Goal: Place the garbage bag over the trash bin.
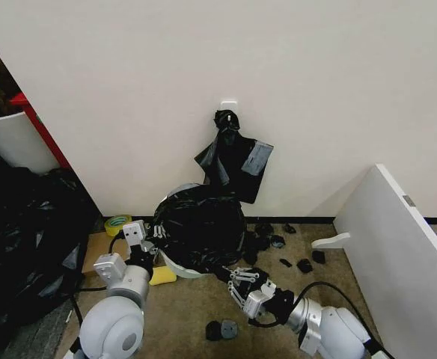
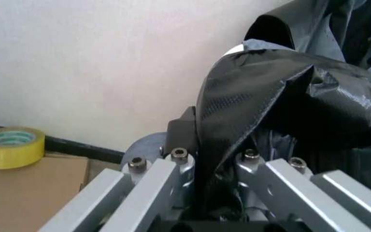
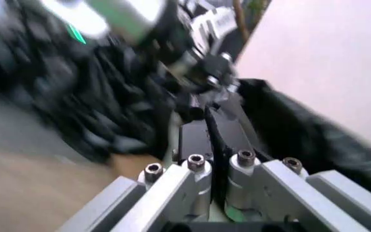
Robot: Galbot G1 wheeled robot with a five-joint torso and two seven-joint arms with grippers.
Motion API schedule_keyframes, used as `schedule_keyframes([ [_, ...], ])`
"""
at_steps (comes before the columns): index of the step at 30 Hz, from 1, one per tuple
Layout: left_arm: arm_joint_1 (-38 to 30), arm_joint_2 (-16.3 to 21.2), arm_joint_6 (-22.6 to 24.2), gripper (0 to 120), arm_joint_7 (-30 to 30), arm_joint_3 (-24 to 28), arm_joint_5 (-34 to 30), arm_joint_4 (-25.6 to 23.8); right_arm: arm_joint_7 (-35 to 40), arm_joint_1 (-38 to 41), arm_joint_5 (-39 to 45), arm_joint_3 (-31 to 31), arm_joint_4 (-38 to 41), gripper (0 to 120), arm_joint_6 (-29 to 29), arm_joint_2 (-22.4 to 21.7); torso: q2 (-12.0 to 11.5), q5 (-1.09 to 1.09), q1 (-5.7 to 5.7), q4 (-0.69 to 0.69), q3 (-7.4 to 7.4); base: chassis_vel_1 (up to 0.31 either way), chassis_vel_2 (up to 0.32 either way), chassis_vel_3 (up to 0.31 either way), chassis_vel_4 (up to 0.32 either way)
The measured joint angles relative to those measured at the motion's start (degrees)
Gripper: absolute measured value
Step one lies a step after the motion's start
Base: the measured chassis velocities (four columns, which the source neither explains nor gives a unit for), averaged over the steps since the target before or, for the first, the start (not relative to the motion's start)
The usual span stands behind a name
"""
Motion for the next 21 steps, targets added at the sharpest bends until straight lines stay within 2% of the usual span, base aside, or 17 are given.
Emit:
schedule_keyframes([
  [4,0.0,0.0,-0.1,4,0.0,0.0,-0.1,-0.2,-10.7,0.2,14.8,-0.4,-1.1,0,-3.3,-1.8,0.0,0.00,0.00,0.00,0.00,0.000,0.000,0.000,0.000],
  [7,0.1,-0.1,-0.1,4,0.0,0.0,-0.1,-0.6,-13.0,0.5,15.8,-0.2,-2.4,0,-3.9,-1.9,0.0,0.00,0.00,-0.01,0.00,0.000,0.000,0.000,0.000],
  [12,0.7,-0.1,-0.1,4,0.0,-0.2,-0.3,-2.5,-14.0,1.3,6.1,0.8,-6.5,0,-1.4,0.1,0.0,0.01,0.00,0.00,0.00,0.000,0.000,0.000,0.000],
  [17,0.7,0.0,-0.7,4,0.0,-0.2,-0.5,-3.1,-14.4,1.4,0.9,0.8,-8.5,0,0.6,1.5,0.0,0.01,0.00,0.00,0.00,0.000,0.000,0.000,0.000],
  [19,0.7,-0.1,-1.1,4,0.1,-0.2,-0.6,-3.2,-13.3,1.6,-2.4,0.9,-9.9,0,2.0,2.6,0.0,0.00,0.00,-0.01,0.00,0.000,0.000,0.000,0.000],
  [21,0.8,-0.4,-1.5,4,0.2,0.1,-0.8,-3.3,-9.7,2.4,-9.5,1.8,-12.2,0,5.1,4.6,0.0,0.01,0.00,0.00,0.00,0.000,0.000,0.000,0.000],
])
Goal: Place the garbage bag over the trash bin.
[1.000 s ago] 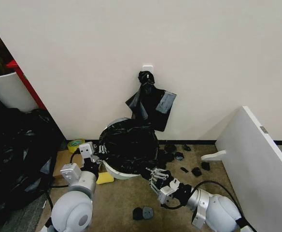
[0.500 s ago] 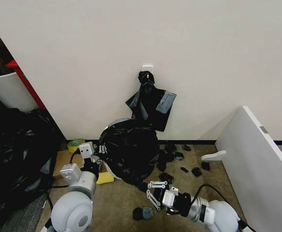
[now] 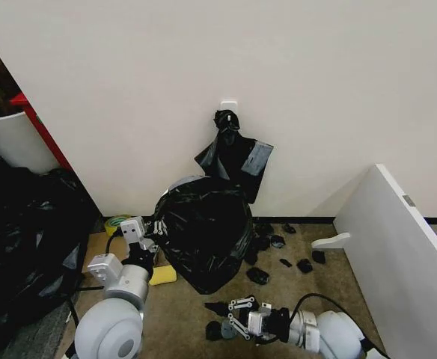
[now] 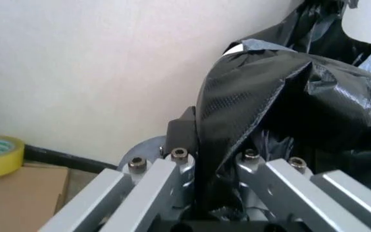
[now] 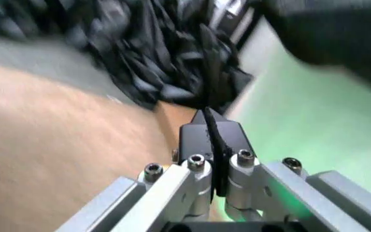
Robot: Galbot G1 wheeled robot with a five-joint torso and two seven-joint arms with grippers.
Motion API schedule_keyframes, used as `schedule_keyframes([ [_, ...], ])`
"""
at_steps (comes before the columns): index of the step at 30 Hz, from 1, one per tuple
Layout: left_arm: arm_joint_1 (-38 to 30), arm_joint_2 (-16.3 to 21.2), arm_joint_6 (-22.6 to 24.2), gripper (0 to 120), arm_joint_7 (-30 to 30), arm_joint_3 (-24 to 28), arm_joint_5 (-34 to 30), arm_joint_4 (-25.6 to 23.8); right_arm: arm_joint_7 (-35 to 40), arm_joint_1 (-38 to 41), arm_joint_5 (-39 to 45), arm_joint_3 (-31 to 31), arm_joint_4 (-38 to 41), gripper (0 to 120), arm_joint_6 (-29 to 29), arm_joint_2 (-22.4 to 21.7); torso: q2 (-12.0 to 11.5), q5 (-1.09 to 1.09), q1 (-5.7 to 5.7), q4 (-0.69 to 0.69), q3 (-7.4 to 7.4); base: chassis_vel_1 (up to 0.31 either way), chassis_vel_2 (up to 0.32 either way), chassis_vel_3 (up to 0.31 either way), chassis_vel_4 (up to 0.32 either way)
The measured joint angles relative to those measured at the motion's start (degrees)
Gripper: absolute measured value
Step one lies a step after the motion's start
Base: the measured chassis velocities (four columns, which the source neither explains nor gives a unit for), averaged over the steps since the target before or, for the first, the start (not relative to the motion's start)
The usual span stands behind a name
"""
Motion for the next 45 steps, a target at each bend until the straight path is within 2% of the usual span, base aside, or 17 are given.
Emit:
schedule_keyframes([
  [1,0.0,0.0,0.0,4,0.0,0.0,0.0,0.0,0.0,0.0,0.0,0.0,0.0,0,0.0,0.0,0.0,0.00,0.00,0.00,0.00,0.000,0.000,0.000,0.000],
  [4,0.3,-0.7,-0.5,4,0.1,0.5,0.0,-0.1,6.4,1.0,-8.7,1.5,-2.6,0,3.5,1.9,0.0,0.00,0.00,0.01,0.00,0.000,0.000,0.000,0.000],
  [5,0.1,-0.9,-1.2,4,0.4,0.5,0.0,0.4,7.2,0.7,-8.1,1.5,-3.0,0,3.8,1.8,0.0,0.00,0.00,0.01,0.00,0.000,0.000,0.000,0.000],
  [9,-0.9,-1.1,-3.0,4,1.3,-0.3,-1.2,2.4,3.0,-0.7,2.6,0.0,-3.2,0,3.3,0.3,0.0,0.00,0.00,-0.01,0.00,0.000,0.000,0.000,0.000],
  [10,-1.4,-1.3,-3.6,4,1.7,-0.7,-2.4,3.3,0.9,-1.1,7.5,-0.6,-3.3,1,2.7,-0.2,0.0,0.00,0.00,0.00,0.00,0.000,0.000,0.000,0.000],
  [14,-3.6,-3.2,-4.3,4,4.3,-4.1,-12.1,7.7,-0.8,-2.1,26.8,-2.9,-3.9,20,-1.2,-2.0,0.0,0.00,0.00,0.00,0.00,0.000,0.000,0.000,0.000],
  [16,-4.8,-4.0,-4.3,4,5.3,-6.0,-18.5,9.9,-0.3,-2.0,33.0,-3.2,-4.0,27,-2.3,-2.5,0.0,0.00,0.00,0.00,0.00,0.000,0.000,0.000,0.000],
  [17,-4.8,-4.0,-4.3,4,5.3,-6.0,-18.5,9.9,-0.3,-2.0,33.0,-3.2,-4.0,27,-2.3,-2.5,0.0,0.00,0.00,0.00,0.00,0.000,0.000,0.000,0.000],
  [19,-6.1,-4.7,-3.3,4,5.7,-7.9,-26.1,11.9,0.5,-2.1,38.3,-3.7,-3.8,34,-3.3,-3.0,0.0,-0.01,0.00,0.00,0.00,0.000,0.000,0.000,0.000],
  [20,-6.9,-5.1,-1.6,4,5.6,-9.2,-31.8,13.1,1.2,-2.2,41.3,-4.1,-3.2,40,-4.0,-3.3,0.0,0.00,0.00,0.01,0.00,0.000,0.000,0.000,0.000],
  [24,-9.5,-6.2,4.8,4,4.1,-13.2,-45.6,17.5,2.5,-2.8,50.0,-5.5,-1.0,56,-6.6,-3.6,0.0,0.00,0.00,-0.01,0.00,0.000,0.000,0.000,0.000],
  [25,-9.5,-6.2,4.8,4,4.1,-13.2,-45.6,17.5,2.5,-2.8,50.0,-5.5,-1.0,56,-6.6,-3.6,0.0,0.00,0.00,-0.01,0.00,0.000,0.000,0.000,0.000],
  [29,-11.2,-6.7,9.3,4,3.0,-15.1,-52.5,20.5,3.9,-3.1,56.2,-7.1,1.6,73,-8.8,-3.7,0.0,-0.01,0.00,0.00,0.00,0.000,0.000,0.000,0.000],
  [32,-11.4,-6.8,11.2,4,2.8,-15.5,-53.9,20.9,5.9,-3.2,58.2,-8.1,3.1,79,-9.8,-3.7,0.0,-0.01,0.00,0.00,0.00,0.000,0.000,0.000,0.000],
  [36,-11.5,-7.0,15.3,4,2.7,-15.9,-55.6,20.7,14.8,-3.0,62.3,-11.3,7.9,97,-12.9,-3.9,0.0,-0.01,0.00,0.00,0.00,0.000,0.000,0.000,0.000],
  [39,-11.2,-7.0,15.5,4,3.5,-15.0,-54.4,19.9,19.3,-2.8,65.6,-13.6,10.3,100,-15.5,-4.0,0.0,0.00,0.00,0.00,0.00,0.000,0.000,0.000,0.000],
  [45,-10.4,-7.1,15.5,4,4.3,-14.2,-52.8,18.5,22.0,-1.5,71.4,-14.9,11.2,100,-17.9,-3.3,0.0,-0.01,0.00,0.00,0.00,0.000,0.000,0.000,0.000],
])
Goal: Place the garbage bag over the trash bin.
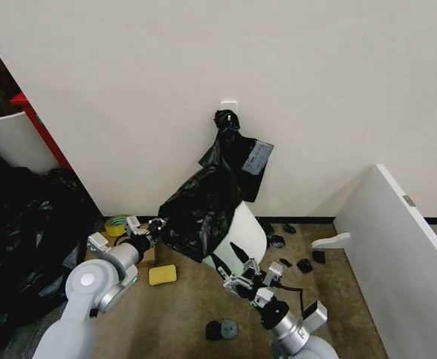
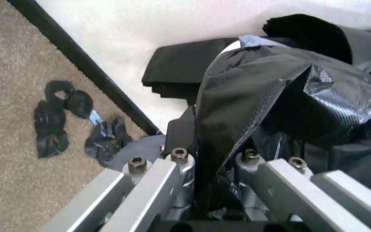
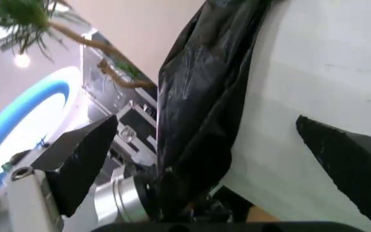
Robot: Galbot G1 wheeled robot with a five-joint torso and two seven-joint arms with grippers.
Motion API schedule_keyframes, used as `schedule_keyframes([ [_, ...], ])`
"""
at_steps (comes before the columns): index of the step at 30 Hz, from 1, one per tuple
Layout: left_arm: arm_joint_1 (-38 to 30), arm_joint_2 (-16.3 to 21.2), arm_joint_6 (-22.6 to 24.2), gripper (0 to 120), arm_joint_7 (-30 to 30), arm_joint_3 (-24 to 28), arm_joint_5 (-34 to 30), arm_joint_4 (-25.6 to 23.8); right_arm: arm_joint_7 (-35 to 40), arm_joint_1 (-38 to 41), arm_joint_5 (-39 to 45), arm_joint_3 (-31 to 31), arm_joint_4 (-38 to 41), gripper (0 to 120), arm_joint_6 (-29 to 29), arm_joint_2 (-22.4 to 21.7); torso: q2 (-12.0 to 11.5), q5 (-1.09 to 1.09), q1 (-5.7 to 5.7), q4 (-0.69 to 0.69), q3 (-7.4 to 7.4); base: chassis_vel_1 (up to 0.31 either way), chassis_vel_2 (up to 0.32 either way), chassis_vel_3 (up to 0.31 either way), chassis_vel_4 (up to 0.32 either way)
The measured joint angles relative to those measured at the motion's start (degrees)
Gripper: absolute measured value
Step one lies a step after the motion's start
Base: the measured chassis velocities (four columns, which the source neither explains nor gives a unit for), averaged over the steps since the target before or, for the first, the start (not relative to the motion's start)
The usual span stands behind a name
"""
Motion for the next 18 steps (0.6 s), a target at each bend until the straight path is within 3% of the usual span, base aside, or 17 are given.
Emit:
schedule_keyframes([
  [7,0.8,-0.1,-0.4,4,0.6,0.6,1.9,-0.9,-2.9,1.3,5.0,0.7,-0.1,99,-0.4,0.9,0.0,0.01,0.00,0.00,0.00,0.000,0.000,0.000,0.000],
  [18,1.5,-0.1,-1.6,4,1.2,1.1,4.6,-1.0,-7.2,1.2,4.9,2.2,-0.7,59,-0.5,0.9,0.0,0.01,0.00,0.00,0.00,0.000,0.000,0.000,0.000],
])
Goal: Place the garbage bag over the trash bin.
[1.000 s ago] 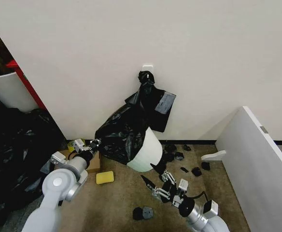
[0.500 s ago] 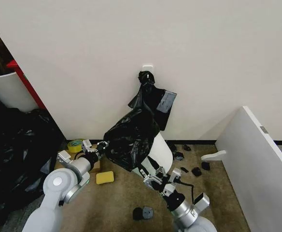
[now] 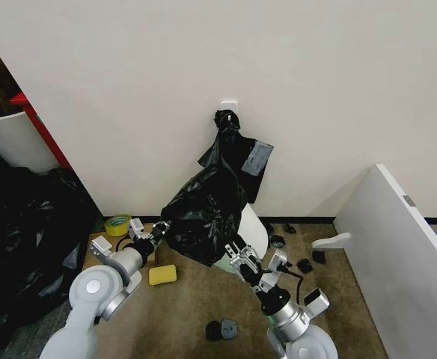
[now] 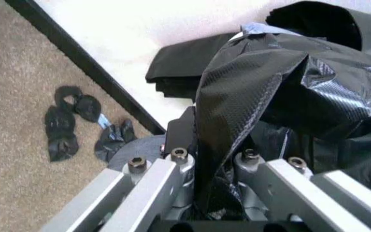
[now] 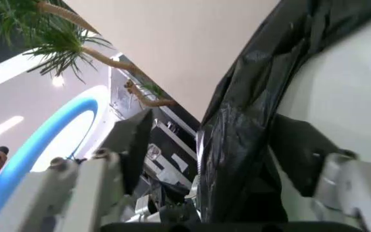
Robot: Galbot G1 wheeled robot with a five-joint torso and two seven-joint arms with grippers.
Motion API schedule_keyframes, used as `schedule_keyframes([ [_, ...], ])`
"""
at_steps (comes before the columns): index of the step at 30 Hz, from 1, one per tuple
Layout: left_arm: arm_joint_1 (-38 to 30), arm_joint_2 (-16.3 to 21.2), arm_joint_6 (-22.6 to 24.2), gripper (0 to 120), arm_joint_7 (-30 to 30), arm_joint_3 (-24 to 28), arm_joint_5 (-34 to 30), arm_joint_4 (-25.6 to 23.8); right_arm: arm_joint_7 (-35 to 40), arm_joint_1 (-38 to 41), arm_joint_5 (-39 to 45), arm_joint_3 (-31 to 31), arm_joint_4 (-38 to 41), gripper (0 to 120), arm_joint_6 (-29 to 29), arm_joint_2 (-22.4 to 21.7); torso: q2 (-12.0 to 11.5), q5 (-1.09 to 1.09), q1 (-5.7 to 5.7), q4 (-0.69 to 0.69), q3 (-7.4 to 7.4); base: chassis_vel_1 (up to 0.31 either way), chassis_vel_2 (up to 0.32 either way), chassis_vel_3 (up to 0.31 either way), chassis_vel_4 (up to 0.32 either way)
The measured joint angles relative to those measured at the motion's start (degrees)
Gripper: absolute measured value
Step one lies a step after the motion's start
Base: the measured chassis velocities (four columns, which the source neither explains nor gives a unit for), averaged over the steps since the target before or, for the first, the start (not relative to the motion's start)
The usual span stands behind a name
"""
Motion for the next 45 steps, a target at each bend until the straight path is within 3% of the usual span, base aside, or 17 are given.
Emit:
schedule_keyframes([
  [17,0.6,0.2,-2.0,4,0.7,1.0,2.9,0.0,-3.4,-0.5,-0.5,1.7,0.1,0,0.4,0.2,0.0,0.00,0.00,0.00,0.00,0.000,0.000,0.000,0.000],
  [23,0.6,0.2,-2.2,4,0.7,0.7,2.9,-0.3,-4.2,-0.5,-0.8,2.2,-0.9,0,1.3,0.4,0.0,0.00,0.00,0.00,0.00,0.000,0.000,0.000,0.000],
  [37,1.3,0.1,-2.4,4,0.5,-0.1,1.6,-4.5,7.4,-1.2,-12.1,3.9,-6.6,0,6.0,-0.4,0.0,0.00,0.00,0.00,0.00,0.000,0.000,0.000,0.000],
  [40,1.5,0.1,-2.4,4,0.4,-0.3,1.6,-5.1,8.6,-1.0,-17.7,4.0,-8.5,0,7.6,-0.2,0.0,0.00,0.00,0.00,0.00,0.000,0.000,0.000,0.000],
  [45,2.0,0.4,-2.4,4,0.2,-0.7,1.2,-6.6,12.7,0.0,-39.3,6.6,-14.6,0,14.4,0.8,0.0,0.01,0.00,0.00,0.00,0.000,0.000,0.000,0.000],
])
